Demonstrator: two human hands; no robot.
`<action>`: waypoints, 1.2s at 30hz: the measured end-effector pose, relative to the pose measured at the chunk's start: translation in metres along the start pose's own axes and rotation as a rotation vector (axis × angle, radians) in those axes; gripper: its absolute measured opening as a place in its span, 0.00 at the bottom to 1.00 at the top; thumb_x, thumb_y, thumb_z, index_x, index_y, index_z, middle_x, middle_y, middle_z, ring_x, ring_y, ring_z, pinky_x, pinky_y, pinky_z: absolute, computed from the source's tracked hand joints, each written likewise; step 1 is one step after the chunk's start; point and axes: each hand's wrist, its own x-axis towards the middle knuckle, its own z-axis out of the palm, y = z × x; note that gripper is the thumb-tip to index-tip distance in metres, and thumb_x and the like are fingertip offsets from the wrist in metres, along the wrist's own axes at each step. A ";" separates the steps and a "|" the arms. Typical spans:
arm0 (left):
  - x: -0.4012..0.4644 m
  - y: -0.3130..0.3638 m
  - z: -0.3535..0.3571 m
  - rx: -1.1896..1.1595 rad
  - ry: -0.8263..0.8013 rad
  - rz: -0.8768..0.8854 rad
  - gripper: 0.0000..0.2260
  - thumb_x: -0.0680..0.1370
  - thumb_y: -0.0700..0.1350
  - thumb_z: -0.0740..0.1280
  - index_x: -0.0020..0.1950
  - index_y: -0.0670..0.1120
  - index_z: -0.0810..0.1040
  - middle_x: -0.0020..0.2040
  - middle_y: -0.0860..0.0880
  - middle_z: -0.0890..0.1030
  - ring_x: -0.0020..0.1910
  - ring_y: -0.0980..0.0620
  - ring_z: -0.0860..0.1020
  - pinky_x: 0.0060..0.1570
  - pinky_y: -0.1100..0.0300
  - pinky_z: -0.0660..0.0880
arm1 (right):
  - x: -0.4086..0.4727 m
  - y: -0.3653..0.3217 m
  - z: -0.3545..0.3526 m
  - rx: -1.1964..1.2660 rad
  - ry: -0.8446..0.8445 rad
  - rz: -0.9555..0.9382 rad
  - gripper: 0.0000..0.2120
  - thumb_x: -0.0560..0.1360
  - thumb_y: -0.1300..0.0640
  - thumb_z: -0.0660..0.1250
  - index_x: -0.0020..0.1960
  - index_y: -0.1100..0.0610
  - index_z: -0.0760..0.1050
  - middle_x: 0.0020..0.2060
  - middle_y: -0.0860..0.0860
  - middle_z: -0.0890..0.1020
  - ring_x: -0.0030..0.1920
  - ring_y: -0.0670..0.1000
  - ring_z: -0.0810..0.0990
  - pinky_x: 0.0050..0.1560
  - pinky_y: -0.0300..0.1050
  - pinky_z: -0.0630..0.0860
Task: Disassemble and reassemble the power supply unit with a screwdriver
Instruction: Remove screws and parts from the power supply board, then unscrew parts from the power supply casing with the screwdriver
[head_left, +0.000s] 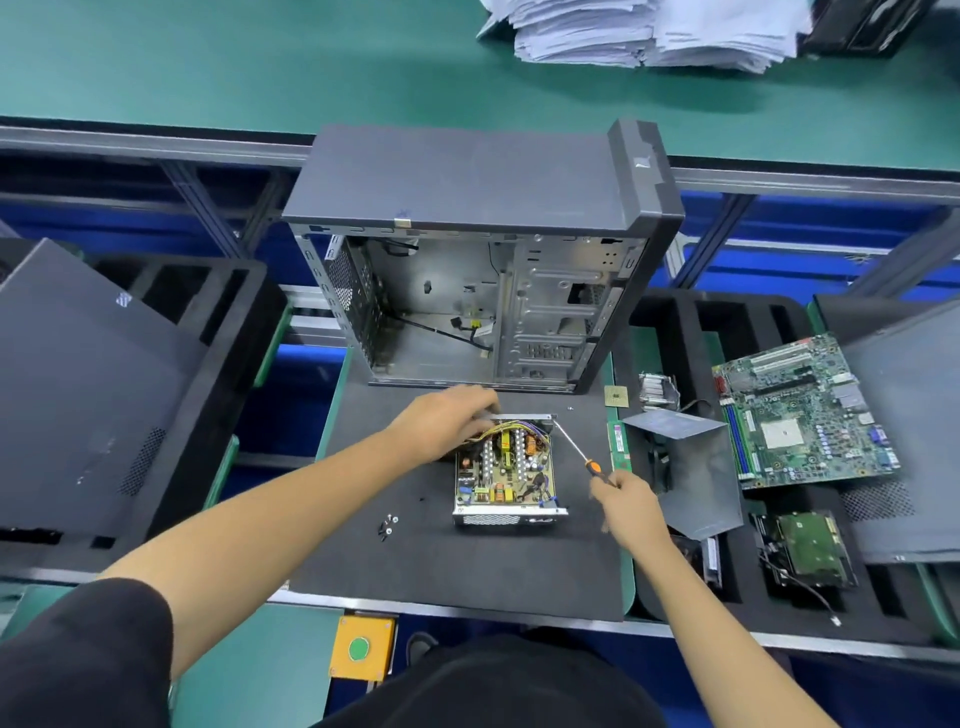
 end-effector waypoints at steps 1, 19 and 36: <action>-0.011 -0.001 0.002 -0.018 0.113 -0.049 0.07 0.83 0.52 0.63 0.61 0.54 0.73 0.58 0.55 0.78 0.59 0.54 0.75 0.54 0.55 0.75 | -0.001 0.002 0.001 0.026 -0.032 -0.024 0.09 0.75 0.58 0.68 0.40 0.57 0.70 0.32 0.53 0.78 0.30 0.53 0.78 0.38 0.47 0.70; -0.091 0.034 0.042 -0.546 0.123 -0.288 0.09 0.83 0.50 0.66 0.49 0.45 0.74 0.40 0.50 0.80 0.40 0.54 0.78 0.43 0.54 0.74 | 0.008 -0.022 0.002 0.172 -0.287 -0.289 0.14 0.70 0.68 0.71 0.39 0.54 0.68 0.29 0.44 0.67 0.32 0.47 0.63 0.36 0.42 0.61; -0.010 0.018 -0.008 -0.924 -0.032 -0.545 0.11 0.84 0.52 0.65 0.59 0.45 0.75 0.53 0.42 0.80 0.49 0.48 0.77 0.53 0.53 0.72 | 0.027 -0.076 -0.015 0.534 -0.326 -0.042 0.10 0.73 0.68 0.67 0.42 0.56 0.69 0.33 0.53 0.73 0.32 0.50 0.69 0.36 0.45 0.72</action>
